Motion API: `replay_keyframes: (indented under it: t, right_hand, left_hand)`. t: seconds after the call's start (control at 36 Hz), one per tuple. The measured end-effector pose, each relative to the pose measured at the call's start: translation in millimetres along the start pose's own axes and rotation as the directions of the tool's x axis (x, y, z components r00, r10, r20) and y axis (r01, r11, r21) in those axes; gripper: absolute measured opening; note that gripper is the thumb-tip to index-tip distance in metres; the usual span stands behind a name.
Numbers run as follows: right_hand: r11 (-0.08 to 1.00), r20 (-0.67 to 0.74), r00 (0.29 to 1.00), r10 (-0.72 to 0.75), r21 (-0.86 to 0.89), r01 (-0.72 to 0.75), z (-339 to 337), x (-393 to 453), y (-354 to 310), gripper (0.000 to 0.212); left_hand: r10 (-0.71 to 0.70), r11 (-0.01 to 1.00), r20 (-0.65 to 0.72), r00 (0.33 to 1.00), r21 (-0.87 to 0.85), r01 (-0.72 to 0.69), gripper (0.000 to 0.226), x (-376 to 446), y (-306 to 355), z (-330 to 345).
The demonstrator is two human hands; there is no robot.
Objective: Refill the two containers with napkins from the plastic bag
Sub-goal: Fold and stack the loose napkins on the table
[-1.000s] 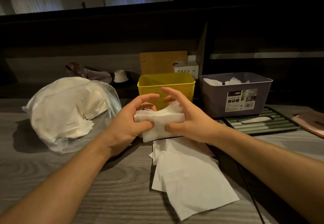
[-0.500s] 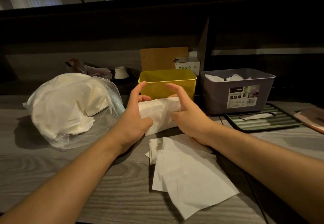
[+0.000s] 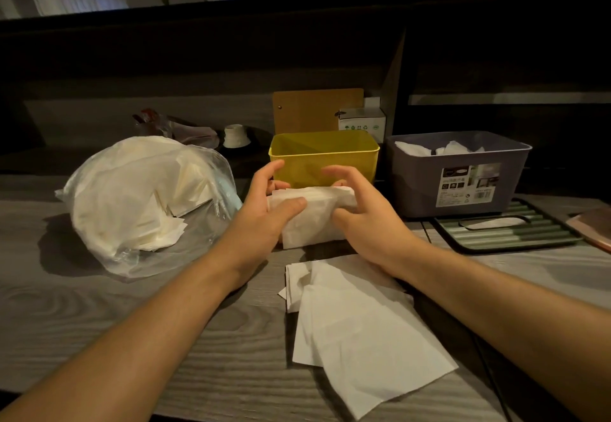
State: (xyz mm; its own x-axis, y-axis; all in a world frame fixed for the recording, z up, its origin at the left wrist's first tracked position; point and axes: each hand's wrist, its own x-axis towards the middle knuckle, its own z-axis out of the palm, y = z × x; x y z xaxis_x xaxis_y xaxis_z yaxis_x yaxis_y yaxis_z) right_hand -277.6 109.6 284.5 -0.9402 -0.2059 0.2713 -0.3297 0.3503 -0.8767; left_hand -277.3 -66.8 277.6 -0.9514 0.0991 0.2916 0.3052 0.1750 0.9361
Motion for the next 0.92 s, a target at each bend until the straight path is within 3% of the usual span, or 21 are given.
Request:
replay_keyframes:
  t: [0.17,0.31,0.5,0.58,0.78,0.86,0.92]
  right_hand:
    - [0.989,0.019,1.0,-0.013,-0.147,0.015,2,2,2,0.052]
    - [0.993,0.022,1.0,0.003,-0.116,-0.001,-2,1,0,0.053]
    - [0.993,0.182,0.982,0.041,-0.115,-0.02,-4,1,-2,0.074]
    - [0.994,0.188,0.982,0.022,-0.108,-0.001,-5,1,-3,0.075]
    - [1.0,0.133,0.991,0.014,0.003,-0.014,-16,5,-2,0.075]
    - [0.959,0.074,0.995,0.062,0.271,-0.08,-23,13,-2,0.073]
    - [0.883,0.12,0.983,0.138,0.435,-0.177,-25,19,-3,0.061]
  left_hand:
    - [-0.014,0.983,0.08,0.997,0.185,-0.001,0.08,1,-1,1]
    - [-0.013,0.978,0.069,0.998,0.206,-0.002,0.081,-1,1,1]
    - [-0.031,0.968,0.113,0.993,0.252,0.002,0.09,-1,2,-1]
    - [-0.032,0.964,0.076,0.997,0.266,0.01,0.09,0,1,1]
    - [-0.018,0.993,0.011,1.0,0.121,0.017,0.076,-1,0,-3]
    - [-0.115,0.978,0.01,0.993,-0.172,0.115,0.064,1,5,-4]
    - [-0.144,0.944,0.032,0.989,-0.294,0.147,0.054,2,6,-4]
